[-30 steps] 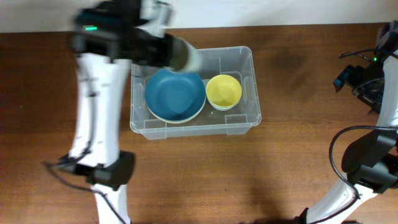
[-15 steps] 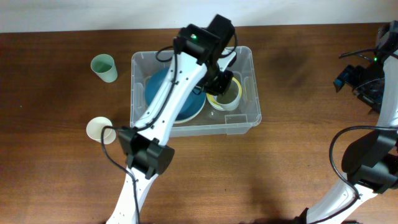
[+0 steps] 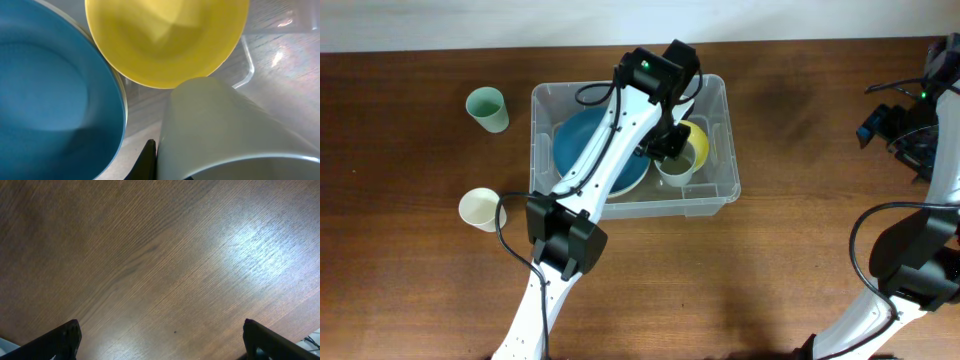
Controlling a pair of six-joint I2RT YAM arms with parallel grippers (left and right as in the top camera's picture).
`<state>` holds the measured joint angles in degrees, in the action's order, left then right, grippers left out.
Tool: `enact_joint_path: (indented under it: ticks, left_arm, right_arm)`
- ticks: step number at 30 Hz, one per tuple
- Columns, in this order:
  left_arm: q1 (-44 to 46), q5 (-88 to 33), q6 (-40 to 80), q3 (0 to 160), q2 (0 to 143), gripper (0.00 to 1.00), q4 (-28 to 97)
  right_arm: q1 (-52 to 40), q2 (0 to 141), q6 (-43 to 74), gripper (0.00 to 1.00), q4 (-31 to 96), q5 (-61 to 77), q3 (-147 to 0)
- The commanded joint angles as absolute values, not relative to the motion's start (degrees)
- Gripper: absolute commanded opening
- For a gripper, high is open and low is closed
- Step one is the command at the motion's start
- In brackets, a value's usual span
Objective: Pack container
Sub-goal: 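Lift the grey cup and carry it over the bin, then lower the grey cup into the bin's front right corner and release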
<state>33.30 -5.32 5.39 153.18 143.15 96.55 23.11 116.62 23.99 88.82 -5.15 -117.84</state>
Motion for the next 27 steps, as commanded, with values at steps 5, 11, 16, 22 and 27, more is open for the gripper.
enact_joint_path:
  ticks: [5,11,16,22,27]
  left_arm:
    - [33.3,-5.2,6.2,150.8,143.8,0.01,96.7]
    - [33.3,-5.3,6.4,146.5,143.8,0.01,96.7]
    - [33.3,-5.1,6.4,144.2,143.8,0.01,95.6]
    - [33.2,-5.1,6.4,144.2,143.8,0.06,91.5]
    - [33.2,-5.1,6.4,144.2,143.9,0.10,90.0]
  right_arm:
    - [23.3,116.7,24.5,0.99,88.8,-6.1,-117.6]
    - [23.3,116.7,24.5,0.99,88.8,-6.1,-117.6]
    - [23.3,116.7,24.5,0.99,88.8,-6.1,-117.6]
    - [23.3,116.7,24.5,0.99,88.8,-6.1,-117.6]
    - [23.3,116.7,24.5,0.99,88.9,-6.1,-117.6]
